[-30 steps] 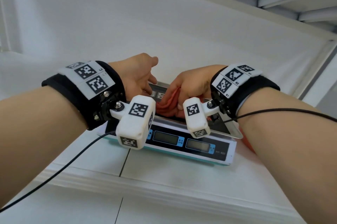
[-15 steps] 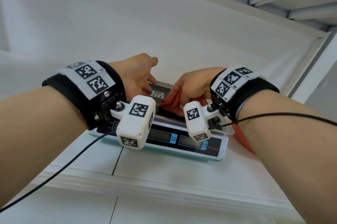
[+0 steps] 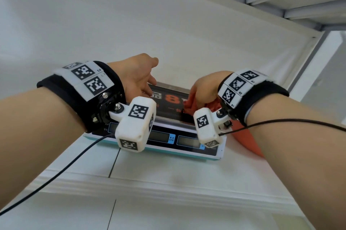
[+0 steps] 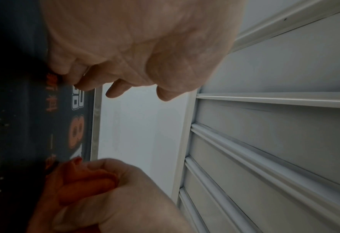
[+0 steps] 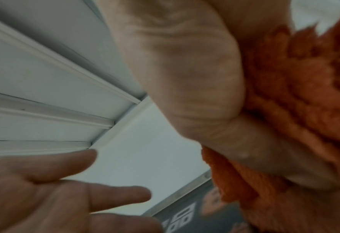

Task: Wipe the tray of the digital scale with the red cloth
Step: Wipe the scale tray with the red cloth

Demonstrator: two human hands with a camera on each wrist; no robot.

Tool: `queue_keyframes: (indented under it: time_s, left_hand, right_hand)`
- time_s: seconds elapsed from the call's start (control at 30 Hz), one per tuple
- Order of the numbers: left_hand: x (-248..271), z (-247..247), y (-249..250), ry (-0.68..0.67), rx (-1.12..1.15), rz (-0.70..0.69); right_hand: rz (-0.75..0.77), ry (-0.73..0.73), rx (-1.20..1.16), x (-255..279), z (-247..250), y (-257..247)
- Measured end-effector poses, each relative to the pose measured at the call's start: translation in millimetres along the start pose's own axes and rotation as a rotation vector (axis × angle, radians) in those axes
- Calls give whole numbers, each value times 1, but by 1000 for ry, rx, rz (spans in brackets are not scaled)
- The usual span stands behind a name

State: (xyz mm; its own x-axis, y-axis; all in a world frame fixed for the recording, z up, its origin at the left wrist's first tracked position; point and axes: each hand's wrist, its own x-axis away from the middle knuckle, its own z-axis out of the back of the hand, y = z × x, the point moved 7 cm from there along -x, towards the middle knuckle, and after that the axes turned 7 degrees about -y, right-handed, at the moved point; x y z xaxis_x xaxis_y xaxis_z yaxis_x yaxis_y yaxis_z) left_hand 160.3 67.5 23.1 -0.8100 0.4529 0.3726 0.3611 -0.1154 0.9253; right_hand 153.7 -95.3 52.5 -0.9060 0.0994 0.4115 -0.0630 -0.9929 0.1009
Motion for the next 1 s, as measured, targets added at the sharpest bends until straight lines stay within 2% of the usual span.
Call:
queue_keyframes:
  time_s: [0.1, 0.2, 0.37, 0.43, 0.5, 0.6, 0.83, 0.93, 1.0]
  left_hand:
    - [-3, -2, 1, -10, -10, 4]
    - [-3, -5, 1, -20, -6, 1]
    - [-2, -7, -1, -47, 9, 3]
    - [-1, -8, 0, -57, 16, 2]
    - [-1, -8, -1, -61, 13, 5]
    - [0, -9, -2, -67, -1, 11]
    - [3, -10, -6, -76, 2, 6]
    - [5, -12, -6, -69, 0, 1]
    - [6, -13, -6, -72, 2, 0]
  right_hand:
    - [94, -54, -42, 8, -4, -26]
    - [158, -135, -301, 5, -7, -39]
    - [122, -76, -575, 11, 2, -14]
    - [51, -34, -510, 12, 5, 4]
    - [-14, 18, -333, 12, 6, 19]
    - [-51, 20, -193, 15, -5, 24]
    - [0, -95, -243, 19, -21, -7]
    - [63, -103, -444, 11, -21, -21]
    - [75, -54, -559, 8, -17, -23]
